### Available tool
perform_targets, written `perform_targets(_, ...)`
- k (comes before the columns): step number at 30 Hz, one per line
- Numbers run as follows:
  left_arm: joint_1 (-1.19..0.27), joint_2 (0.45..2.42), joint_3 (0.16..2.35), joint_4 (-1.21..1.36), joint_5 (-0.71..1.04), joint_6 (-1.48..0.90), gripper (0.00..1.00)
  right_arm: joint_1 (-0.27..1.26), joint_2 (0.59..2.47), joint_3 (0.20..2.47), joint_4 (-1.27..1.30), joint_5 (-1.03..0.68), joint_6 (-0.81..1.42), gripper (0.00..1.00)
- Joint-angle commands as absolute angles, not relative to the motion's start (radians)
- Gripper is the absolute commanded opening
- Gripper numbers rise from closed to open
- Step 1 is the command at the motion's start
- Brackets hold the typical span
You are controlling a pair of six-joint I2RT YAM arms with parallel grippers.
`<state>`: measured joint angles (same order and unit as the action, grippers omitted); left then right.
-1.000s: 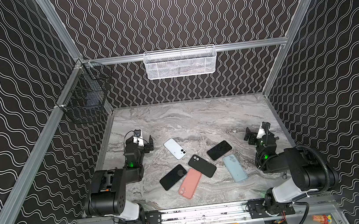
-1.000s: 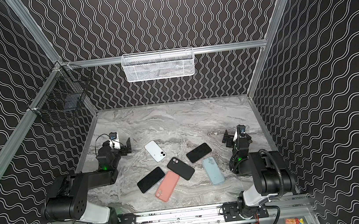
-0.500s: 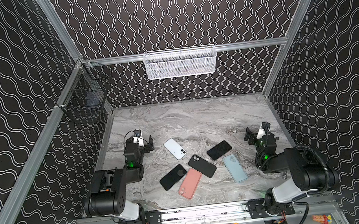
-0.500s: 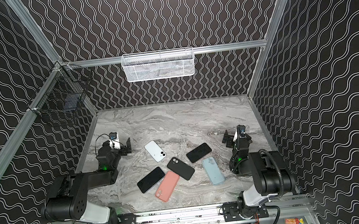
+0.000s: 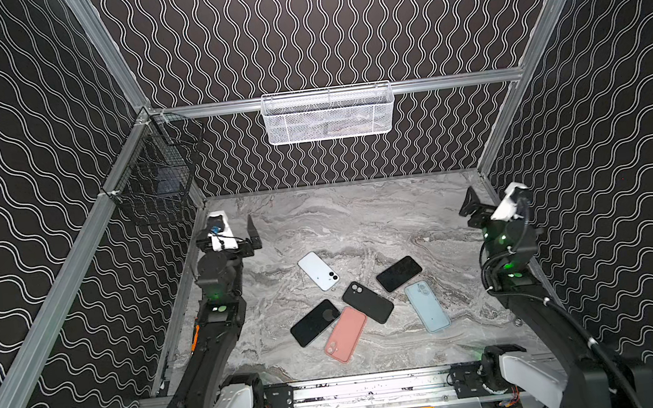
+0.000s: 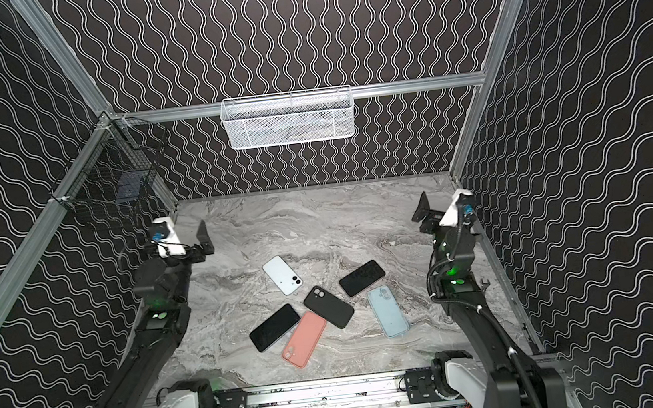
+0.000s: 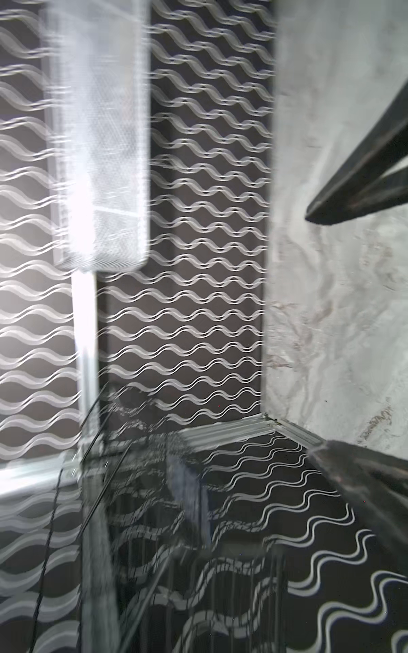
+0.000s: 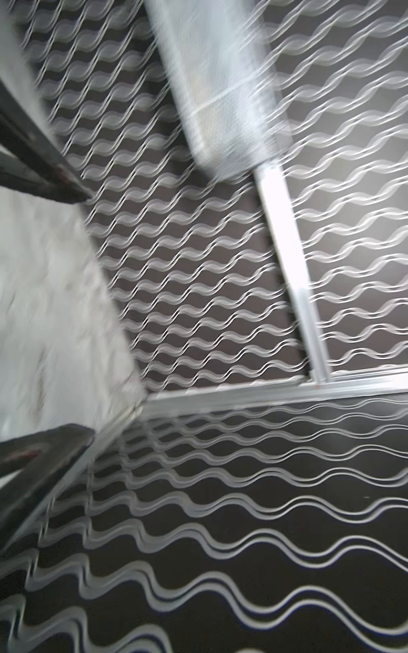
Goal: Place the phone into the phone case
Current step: 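Raise both arms and reach toward the purple-edged black phone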
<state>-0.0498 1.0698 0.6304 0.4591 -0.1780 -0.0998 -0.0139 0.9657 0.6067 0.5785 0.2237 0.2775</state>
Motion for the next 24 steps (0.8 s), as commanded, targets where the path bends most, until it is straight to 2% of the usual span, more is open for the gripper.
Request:
perform_targets(1, -0.048, 1.02, 0.735, 0.144, -0.322, -0.481, 0.99, -0.025, 0.908, 0.726, 0.229, 0.212, 0.697, 0.99)
perform_targets(6, -0.047, 0.994, 0.813, -0.066, -0.267, -0.649, 0.99, -0.031, 0.866, 0.813, 0.157, -0.032, 0.664, 0.99)
perform_targets(12, -0.1, 0.936, 0.798, -0.159, -0.043, -0.582, 0.99, -0.024, 0.943, 0.984, -0.15, -0.115, 0.601, 0.99)
perform_targets(15, -0.198, 0.99, 0.876, -0.352, -0.011, -0.508, 0.96, 0.025, 1.0, 1.072, -0.288, -0.148, 0.571, 0.99)
perform_targets(18, -0.345, 1.046, 0.924, -0.559, -0.038, -0.468, 0.9, 0.165, 1.045, 1.115, -0.43, -0.057, 0.548, 0.99)
perform_targets(21, -0.506, 1.068, 0.916, -0.723, -0.068, -0.487, 0.89, 0.338, 1.07, 1.088, -0.509, 0.03, 0.543, 0.99)
perform_targets(24, -0.678, 1.047, 0.859, -0.8, -0.099, -0.556, 0.9, 0.414, 1.094, 1.006, -0.529, 0.048, 0.574, 0.99)
